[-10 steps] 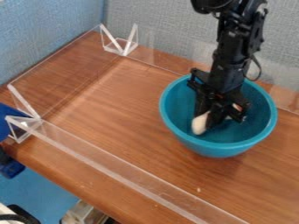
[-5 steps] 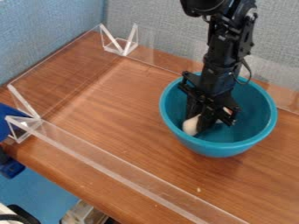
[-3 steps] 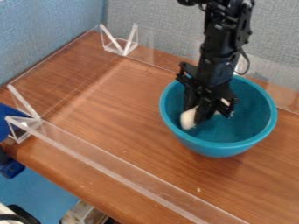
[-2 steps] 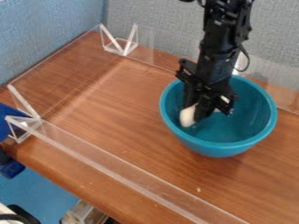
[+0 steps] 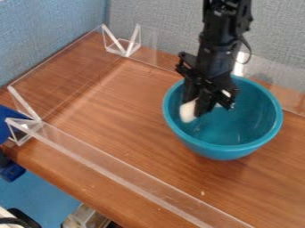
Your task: Remove the mushroom from inside the blue bowl and put it on the table
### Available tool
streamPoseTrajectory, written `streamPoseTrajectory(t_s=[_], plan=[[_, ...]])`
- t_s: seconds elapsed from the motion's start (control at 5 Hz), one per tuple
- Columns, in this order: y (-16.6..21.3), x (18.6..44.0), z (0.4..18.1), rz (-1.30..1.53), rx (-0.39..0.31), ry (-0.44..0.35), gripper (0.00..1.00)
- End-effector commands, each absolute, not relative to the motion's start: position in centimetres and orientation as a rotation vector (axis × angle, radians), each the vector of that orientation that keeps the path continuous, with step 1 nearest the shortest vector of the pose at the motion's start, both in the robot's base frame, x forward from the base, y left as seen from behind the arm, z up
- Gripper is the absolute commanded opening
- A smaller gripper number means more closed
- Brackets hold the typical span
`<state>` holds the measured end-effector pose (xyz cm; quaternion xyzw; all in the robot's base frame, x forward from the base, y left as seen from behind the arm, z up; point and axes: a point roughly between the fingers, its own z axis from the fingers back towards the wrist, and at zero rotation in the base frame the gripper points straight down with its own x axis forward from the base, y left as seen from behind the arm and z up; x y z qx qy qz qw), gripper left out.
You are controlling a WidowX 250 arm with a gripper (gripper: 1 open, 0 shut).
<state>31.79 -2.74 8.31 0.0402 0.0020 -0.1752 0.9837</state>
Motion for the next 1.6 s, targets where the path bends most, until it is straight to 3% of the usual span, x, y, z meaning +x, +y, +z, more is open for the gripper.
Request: streamPoseTrajectory(t_s=[0.0,0.4,0.8,1.4], plan=[[-1.6,31.9,11.9,-0.343,0.094,-0.091,0.0],[4.4,30.5,16.2,-0.209,0.116,-0.144,0.0],[8.5,28.5,13.7,-0.156,0.113,-0.084,0.0],[9.3,27.1,7.9,-0.184,0.122,0.026,0.0]])
